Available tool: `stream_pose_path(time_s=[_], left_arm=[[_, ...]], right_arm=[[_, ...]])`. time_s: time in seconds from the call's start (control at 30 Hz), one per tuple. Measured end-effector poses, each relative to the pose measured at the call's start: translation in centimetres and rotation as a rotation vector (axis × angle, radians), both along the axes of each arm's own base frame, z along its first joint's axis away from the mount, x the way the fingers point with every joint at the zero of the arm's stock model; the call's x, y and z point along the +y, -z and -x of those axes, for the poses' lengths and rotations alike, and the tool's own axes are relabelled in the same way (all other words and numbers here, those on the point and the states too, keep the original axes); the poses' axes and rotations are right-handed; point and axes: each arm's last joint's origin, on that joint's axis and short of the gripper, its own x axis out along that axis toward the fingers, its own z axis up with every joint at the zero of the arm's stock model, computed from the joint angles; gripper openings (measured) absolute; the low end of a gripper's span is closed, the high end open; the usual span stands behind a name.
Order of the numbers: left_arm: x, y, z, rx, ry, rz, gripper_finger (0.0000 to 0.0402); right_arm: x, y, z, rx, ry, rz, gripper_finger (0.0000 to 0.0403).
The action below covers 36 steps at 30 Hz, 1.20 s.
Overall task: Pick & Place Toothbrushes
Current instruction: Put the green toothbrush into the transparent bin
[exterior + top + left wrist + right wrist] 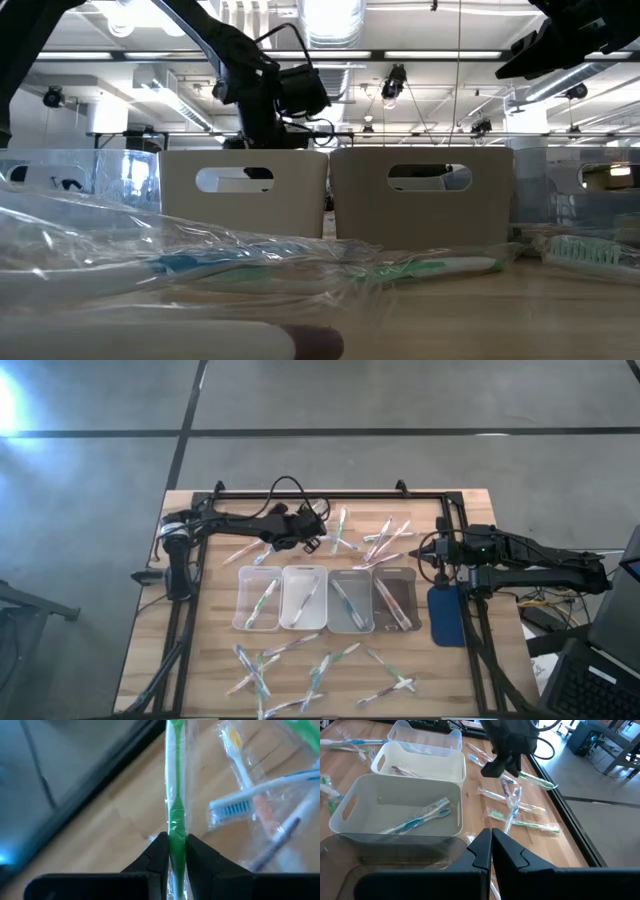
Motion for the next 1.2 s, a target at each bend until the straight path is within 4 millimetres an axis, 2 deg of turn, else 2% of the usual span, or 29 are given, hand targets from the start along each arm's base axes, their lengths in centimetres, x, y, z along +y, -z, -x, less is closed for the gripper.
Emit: stream_pose_path(time_s=[0.1, 0.23, 0.37, 0.5, 0.67, 0.83, 1.03, 1.2], left_arm=[[-0.4, -0.2, 0.0, 0.149, 0.082, -0.109, 0.0051], [-0.8, -0.8, 0.0, 0.267, 0.089, -0.195, 0.0051], [-0.9, -3.0, 0.3, 0.278, 0.044, -0.184, 0.0051], [-1.5, -6.8, 0.6, 0.203, 0.003, -0.178, 0.0051], [-2.9, -11.8, 0.8, -0.014, 0.050, -0.097, 0.0051], [-5.2, -16.2, 2.6, -0.201, 0.102, -0.035, 0.0051], [-8.8, -19.9, 5.9, -0.356, 0.141, -0.007, 0.0051], [-11.6, -21.4, 8.0, -0.461, 0.165, 0.047, 0.0051]], right_arm=[[0.0, 0.0, 0.0, 0.000, 0.000, 0.000, 0.0008], [0.0, 0.0, 0.0, 0.000, 0.000, 0.000, 0.0008], [0.0, 0.0, 0.0, 0.000, 0.000, 0.000, 0.0008], [0.0, 0.0, 0.0, 0.001, 0.000, 0.000, 0.0008], [0.0, 0.0, 0.0, 0.001, 0.000, 0.000, 0.0008], [0.0, 0.0, 0.0, 0.002, 0.000, 0.000, 0.0008], [0.0, 0.0, 0.0, 0.001, 0.000, 0.000, 0.0008], [0.0, 0.0, 0.0, 0.001, 0.000, 0.000, 0.0008]])
